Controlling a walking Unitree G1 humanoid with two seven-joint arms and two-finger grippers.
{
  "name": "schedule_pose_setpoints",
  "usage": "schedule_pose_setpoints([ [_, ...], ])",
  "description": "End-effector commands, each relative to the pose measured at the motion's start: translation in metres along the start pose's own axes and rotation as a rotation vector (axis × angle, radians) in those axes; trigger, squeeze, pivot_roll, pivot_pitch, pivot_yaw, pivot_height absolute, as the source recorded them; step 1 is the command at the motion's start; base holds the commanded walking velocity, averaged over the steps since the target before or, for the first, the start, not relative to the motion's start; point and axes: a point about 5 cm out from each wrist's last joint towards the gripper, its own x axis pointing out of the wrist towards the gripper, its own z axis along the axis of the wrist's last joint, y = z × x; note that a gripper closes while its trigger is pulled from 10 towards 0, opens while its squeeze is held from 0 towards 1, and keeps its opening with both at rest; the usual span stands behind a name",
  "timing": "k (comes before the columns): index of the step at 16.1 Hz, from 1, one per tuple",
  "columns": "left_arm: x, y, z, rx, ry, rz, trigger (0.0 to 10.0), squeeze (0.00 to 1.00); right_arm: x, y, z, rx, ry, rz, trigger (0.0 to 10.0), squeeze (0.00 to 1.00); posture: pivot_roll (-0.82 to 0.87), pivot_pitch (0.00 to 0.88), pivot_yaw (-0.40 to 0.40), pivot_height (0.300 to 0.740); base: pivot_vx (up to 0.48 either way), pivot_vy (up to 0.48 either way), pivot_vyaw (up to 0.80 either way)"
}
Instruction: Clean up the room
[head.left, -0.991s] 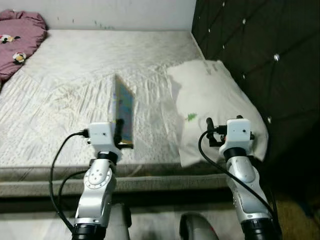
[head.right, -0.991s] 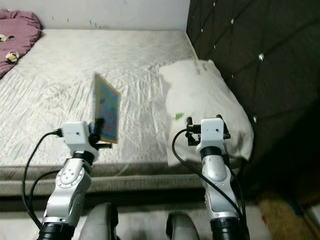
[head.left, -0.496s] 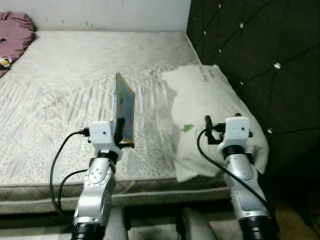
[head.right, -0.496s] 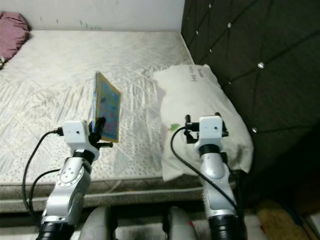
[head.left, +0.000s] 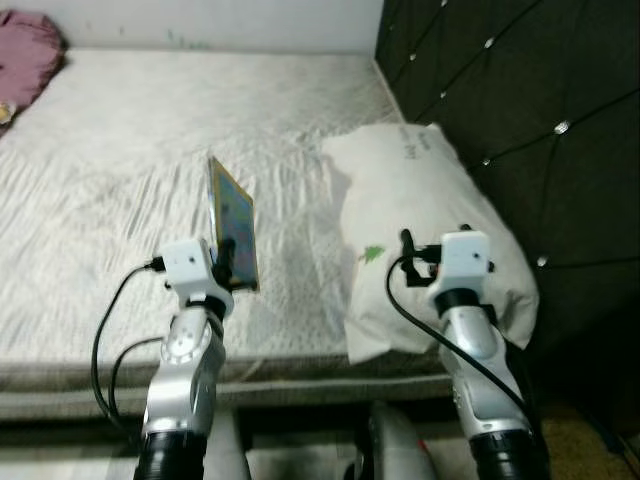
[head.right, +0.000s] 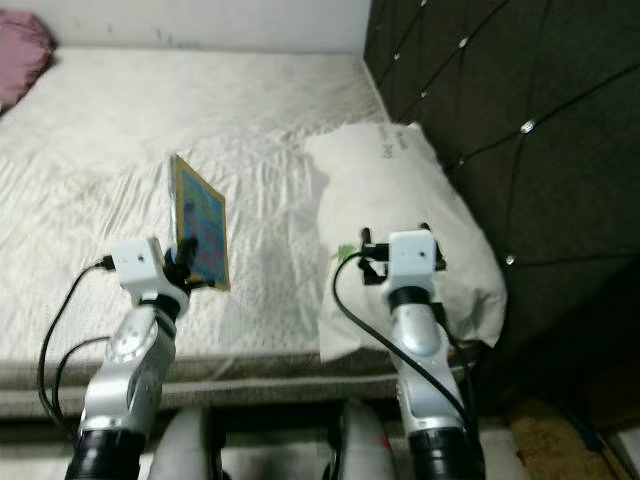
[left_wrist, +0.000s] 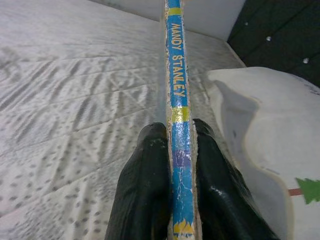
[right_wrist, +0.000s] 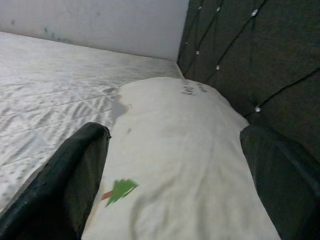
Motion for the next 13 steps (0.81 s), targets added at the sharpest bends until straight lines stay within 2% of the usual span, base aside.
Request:
schedule_pose_setpoints([
  [1,0.0046,-0.0065,0.0069,-0.013,-0.019,-0.019,10.0,0.0,0.0009,-0.0031,0.0025,-0.004,-0.006,-0.008,10.0,0.0,-0.05,0.0,-0.035,0.583,0.0,0.0,0.0],
  [5,0.0068,-0.0054,0.0059,-0.046,0.005,-0.008,10.0,0.0,0.0015,-0.0025,0.0024,-0.003,-0.006,-0.008,10.0,0.0,-0.05,0.0,-0.034,0.583,0.0,0.0,0.0],
  [9,0.0057,-0.009,0.0017,-0.055,0.025,-0.014,10.0,0.0,0.0026,-0.0019,0.003,-0.001,-0.007,-0.004,10.0,0.0,-0.05,0.0,-0.034,0.549,0.0,0.0,0.0],
  [13,0.0079,-0.0084,0.004,-0.058,0.017,-0.009,10.0,0.0,0.0035,-0.002,0.0028,-0.001,-0.009,-0.002,10.0,0.0,-0.05,0.0,-0.034,0.549,0.0,0.0,0.0],
])
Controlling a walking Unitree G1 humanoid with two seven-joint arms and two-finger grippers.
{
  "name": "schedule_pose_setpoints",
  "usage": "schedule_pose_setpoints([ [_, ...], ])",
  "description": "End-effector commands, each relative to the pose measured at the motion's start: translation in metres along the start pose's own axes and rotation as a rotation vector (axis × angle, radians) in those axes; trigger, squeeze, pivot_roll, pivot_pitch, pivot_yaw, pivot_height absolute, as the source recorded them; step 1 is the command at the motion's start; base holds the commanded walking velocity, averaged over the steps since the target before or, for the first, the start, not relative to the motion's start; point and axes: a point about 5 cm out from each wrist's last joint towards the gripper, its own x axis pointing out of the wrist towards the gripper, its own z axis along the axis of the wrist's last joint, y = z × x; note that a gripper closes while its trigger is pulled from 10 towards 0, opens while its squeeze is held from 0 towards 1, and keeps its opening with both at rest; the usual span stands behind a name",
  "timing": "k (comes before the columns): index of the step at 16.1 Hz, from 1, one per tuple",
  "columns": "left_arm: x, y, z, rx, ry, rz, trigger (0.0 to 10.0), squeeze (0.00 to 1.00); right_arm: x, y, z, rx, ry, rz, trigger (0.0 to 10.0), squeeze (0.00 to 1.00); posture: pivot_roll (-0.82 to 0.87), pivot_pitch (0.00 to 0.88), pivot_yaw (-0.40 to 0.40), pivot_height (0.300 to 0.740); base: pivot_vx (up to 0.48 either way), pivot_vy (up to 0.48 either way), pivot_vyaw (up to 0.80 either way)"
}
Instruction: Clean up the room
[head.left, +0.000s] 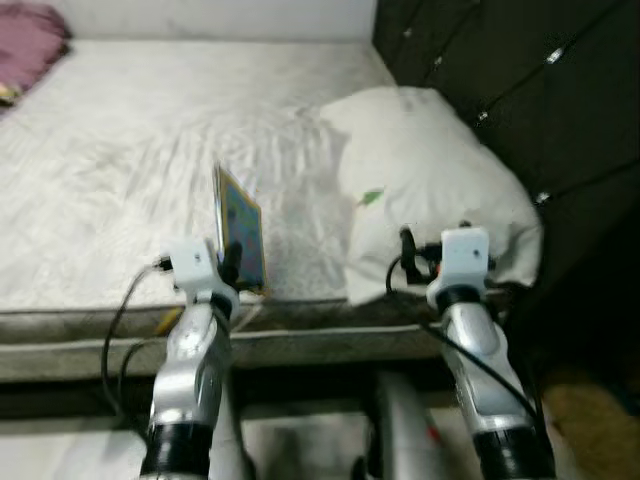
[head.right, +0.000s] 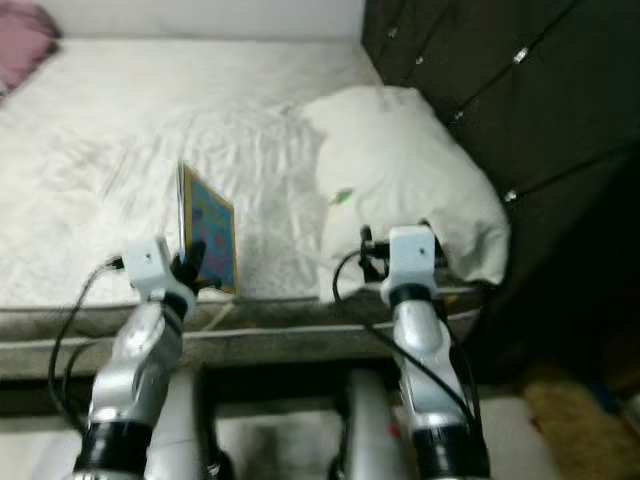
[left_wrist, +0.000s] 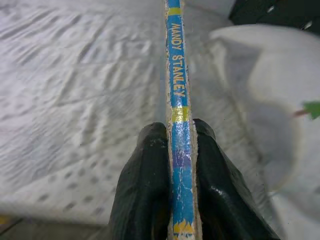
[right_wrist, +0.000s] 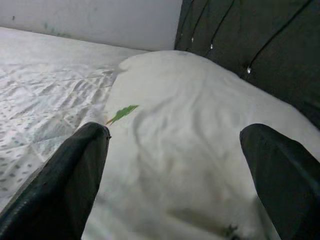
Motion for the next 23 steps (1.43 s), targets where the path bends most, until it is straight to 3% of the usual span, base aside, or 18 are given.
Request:
schedule_pose_setpoints([
  [1,0.004,-0.01,0.011,-0.027,-0.043,-0.021,10.0,0.0,0.002,0.0,0.003,0.006,-0.012,0.001,10.0,0.0,-0.05,0.0,-0.034,0.549,0.0,0.0,0.0],
  [4,0.011,-0.008,0.004,-0.041,0.026,-0.025,10.0,0.0,0.0,-0.002,0.007,0.002,-0.029,-0.004,10.0,0.0,-0.06,0.0,-0.038,0.549,0.0,0.0,0.0],
  [10,0.042,-0.027,0.026,-0.17,0.002,-0.127,10.0,0.0,-0.021,-0.017,0.011,-0.007,-0.045,0.043,10.0,0.0,-0.13,0.022,-0.037,0.53,0.0,0.0,0.0],
  [12,0.051,-0.032,0.019,-0.222,0.06,-0.148,10.0,0.0,-0.029,-0.025,0.015,-0.017,-0.04,0.046,10.0,0.0,-0.17,0.034,-0.037,0.505,0.0,0.0,0.0],
  [16,0.06,-0.047,0.007,-0.312,0.149,-0.207,10.0,0.0,-0.052,-0.04,0.016,-0.041,-0.003,0.081,10.0,0.0,-0.22,0.065,-0.049,0.505,0.0,0.0,0.0],
  [19,0.062,-0.055,-0.014,-0.417,0.256,-0.202,10.0,0.0,-0.063,-0.056,0.023,-0.062,0.023,0.102,10.0,0.0,-0.27,0.093,-0.067,0.505,0.0,0.0,0.0],
  [21,0.062,-0.057,-0.017,-0.442,0.275,-0.2,10.0,0.0,-0.067,-0.06,0.028,-0.066,0.027,0.103,10.0,0.0,-0.3,0.106,-0.077,0.505,0.0,0.0,0.0],
  [23,0.065,-0.063,-0.014,-0.525,0.275,-0.213,10.0,0.0,-0.07,-0.061,0.033,-0.075,0.033,0.14,10.0,0.0,-0.32,0.12,-0.094,0.505,0.0,0.0,0.0],
])
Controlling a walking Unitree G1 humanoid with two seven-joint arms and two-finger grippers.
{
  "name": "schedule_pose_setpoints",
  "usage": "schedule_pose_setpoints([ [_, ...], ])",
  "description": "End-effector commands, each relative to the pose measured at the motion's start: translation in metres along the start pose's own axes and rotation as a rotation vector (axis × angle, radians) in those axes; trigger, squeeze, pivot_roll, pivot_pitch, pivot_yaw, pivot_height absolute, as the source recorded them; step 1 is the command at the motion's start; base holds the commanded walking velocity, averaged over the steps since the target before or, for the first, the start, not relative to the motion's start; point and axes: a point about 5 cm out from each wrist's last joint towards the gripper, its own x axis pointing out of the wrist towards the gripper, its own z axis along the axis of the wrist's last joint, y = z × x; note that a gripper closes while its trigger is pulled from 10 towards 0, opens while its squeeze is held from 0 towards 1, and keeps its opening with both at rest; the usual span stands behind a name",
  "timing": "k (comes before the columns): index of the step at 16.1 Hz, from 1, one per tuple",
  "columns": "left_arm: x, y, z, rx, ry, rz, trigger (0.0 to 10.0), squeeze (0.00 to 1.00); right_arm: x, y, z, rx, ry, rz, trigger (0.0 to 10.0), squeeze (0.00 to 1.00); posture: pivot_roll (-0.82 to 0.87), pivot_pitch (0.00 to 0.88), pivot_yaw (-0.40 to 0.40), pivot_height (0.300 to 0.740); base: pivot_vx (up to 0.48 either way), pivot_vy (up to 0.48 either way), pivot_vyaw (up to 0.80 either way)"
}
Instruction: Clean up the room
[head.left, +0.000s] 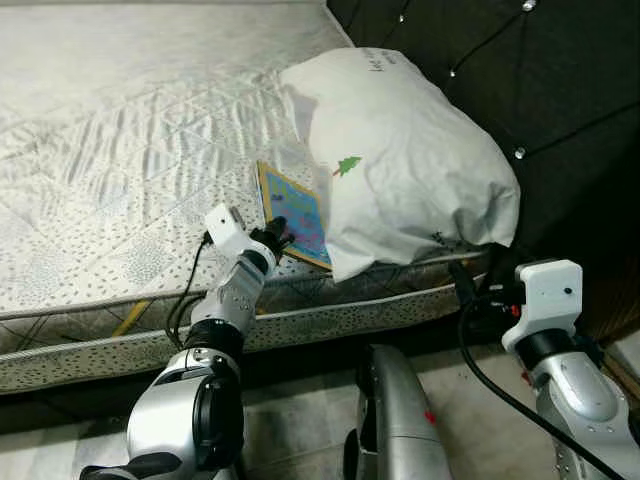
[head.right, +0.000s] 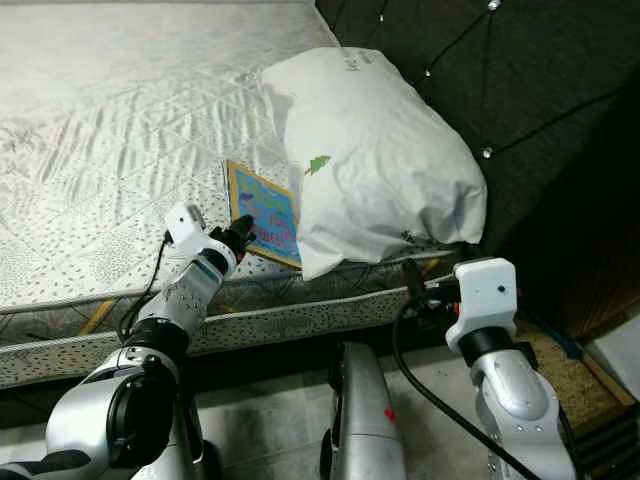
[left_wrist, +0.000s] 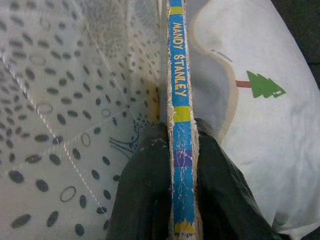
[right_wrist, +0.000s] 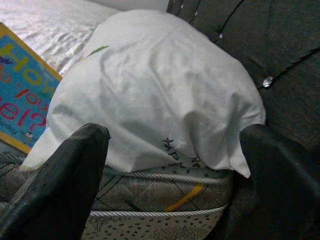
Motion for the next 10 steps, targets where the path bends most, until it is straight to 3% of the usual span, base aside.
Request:
schedule_pose_setpoints([
  [1,0.003,-0.011,-0.022,-0.037,0.101,-0.02,10.0,0.0,-0.001,-0.001,0.006,-0.006,-0.004,0.017,10.0,0.0,-0.32,0.123,-0.101,0.505,0.0,0.0,0.0],
  [4,0.0,-0.001,-0.035,-0.011,0.189,0.082,10.0,0.0,-0.001,0.005,0.009,0.001,0.008,0.076,10.0,0.0,-0.32,0.123,-0.115,0.505,0.0,0.0,0.0],
  [6,-0.001,0.007,-0.034,-0.016,0.19,0.11,10.0,0.0,0.0,0.007,0.01,-0.023,0.005,0.098,10.0,0.0,-0.31,0.123,-0.117,0.505,0.0,0.0,0.0],
  [7,-0.003,0.015,-0.03,-0.013,0.187,0.131,10.0,0.17,0.003,0.006,0.01,-0.026,0.002,0.094,10.0,0.0,-0.31,0.124,-0.115,0.505,0.0,0.0,0.0],
  [8,-0.003,0.018,-0.027,-0.003,0.188,0.139,10.0,0.96,0.005,0.005,0.01,-0.024,0.001,0.09,10.0,0.0,-0.3,0.123,-0.114,0.505,0.0,0.0,0.0],
  [10,-0.004,0.026,-0.017,0.027,0.18,0.166,10.0,1.0,0.009,0.004,0.011,-0.027,0.001,0.085,10.0,0.0,-0.3,0.118,-0.109,0.505,0.0,0.0,0.0],
])
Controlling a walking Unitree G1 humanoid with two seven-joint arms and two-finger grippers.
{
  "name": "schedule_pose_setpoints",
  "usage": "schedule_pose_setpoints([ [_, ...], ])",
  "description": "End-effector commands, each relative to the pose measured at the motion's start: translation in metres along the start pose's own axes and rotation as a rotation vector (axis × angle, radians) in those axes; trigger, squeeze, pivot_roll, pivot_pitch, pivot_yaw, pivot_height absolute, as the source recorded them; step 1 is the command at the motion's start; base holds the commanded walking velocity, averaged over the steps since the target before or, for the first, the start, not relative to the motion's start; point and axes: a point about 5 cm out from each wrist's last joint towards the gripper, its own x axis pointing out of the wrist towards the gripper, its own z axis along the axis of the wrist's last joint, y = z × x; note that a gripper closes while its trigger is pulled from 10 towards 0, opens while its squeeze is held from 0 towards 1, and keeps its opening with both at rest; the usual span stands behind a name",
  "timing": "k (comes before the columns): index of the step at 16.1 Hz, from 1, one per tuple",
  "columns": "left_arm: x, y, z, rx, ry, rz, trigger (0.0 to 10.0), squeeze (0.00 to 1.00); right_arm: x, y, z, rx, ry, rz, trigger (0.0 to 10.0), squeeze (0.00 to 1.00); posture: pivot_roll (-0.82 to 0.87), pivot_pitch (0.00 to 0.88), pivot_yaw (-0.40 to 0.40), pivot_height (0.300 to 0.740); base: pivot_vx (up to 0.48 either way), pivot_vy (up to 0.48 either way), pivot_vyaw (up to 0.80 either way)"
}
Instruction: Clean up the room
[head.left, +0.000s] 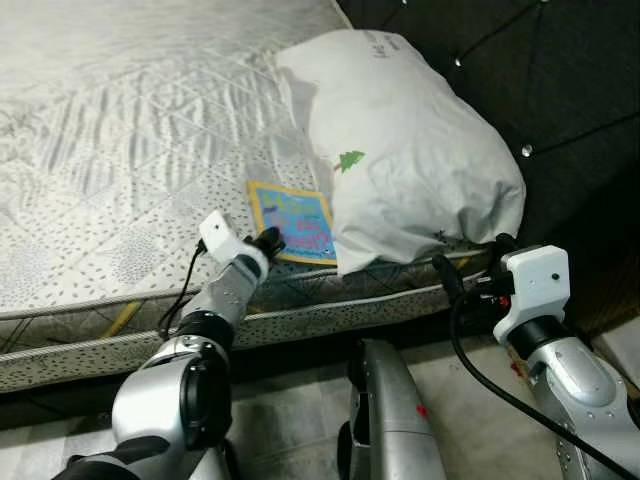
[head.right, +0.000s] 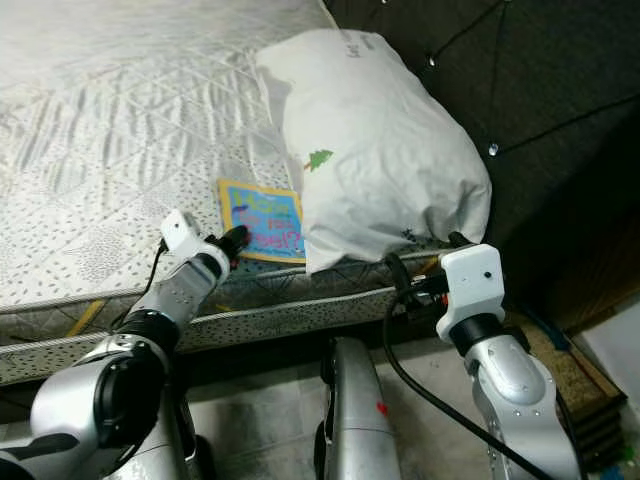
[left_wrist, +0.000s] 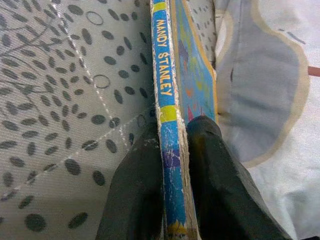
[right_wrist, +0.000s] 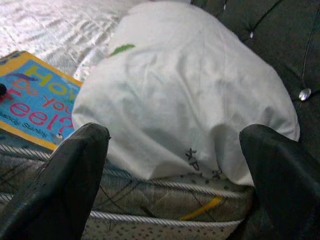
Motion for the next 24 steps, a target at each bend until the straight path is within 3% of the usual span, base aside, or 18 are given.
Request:
schedule_pose_setpoints([
  [1,-0.001,0.008,-0.016,0.026,0.085,0.056,10.0,1.0,0.001,-0.003,0.0,-0.01,0.008,-0.011,10.0,0.0,-0.3,0.115,-0.107,0.505,0.0,0.0,0.0],
  [5,-0.002,0.015,0.0,0.048,0.061,0.08,10.0,1.0,0.011,-0.002,0.004,-0.029,-0.024,-0.01,10.0,0.0,-0.29,0.103,-0.101,0.505,0.0,0.0,0.0],
  [11,-0.004,0.025,0.03,0.202,-0.017,0.14,10.0,1.0,0.024,0.001,0.005,-0.017,-0.051,-0.013,10.0,0.0,-0.26,0.069,-0.088,0.505,0.0,0.0,0.0],
  [14,-0.005,0.026,0.038,0.237,-0.038,0.153,10.0,1.0,0.028,0.004,0.004,-0.009,-0.06,-0.013,10.0,0.0,-0.24,0.045,-0.078,0.505,0.0,0.0,0.0],
  [16,-0.006,0.027,0.048,0.283,-0.069,0.17,10.0,1.0,0.038,0.008,0.004,0.004,-0.077,-0.011,10.0,0.0,-0.22,0.018,-0.067,0.505,0.0,0.0,0.0],
  [20,-0.013,0.039,0.066,0.263,-0.13,0.208,10.0,1.0,0.054,0.009,0.004,0.013,-0.113,-0.032,10.0,0.0,-0.19,0.0,-0.037,0.505,0.0,0.0,0.0],
  [24,-0.018,0.036,0.081,0.379,-0.256,0.176,10.0,1.0,0.075,0.011,0.007,0.033,-0.154,-0.047,10.0,0.0,-0.16,0.0,-0.002,0.505,0.0,0.0,0.0],
])
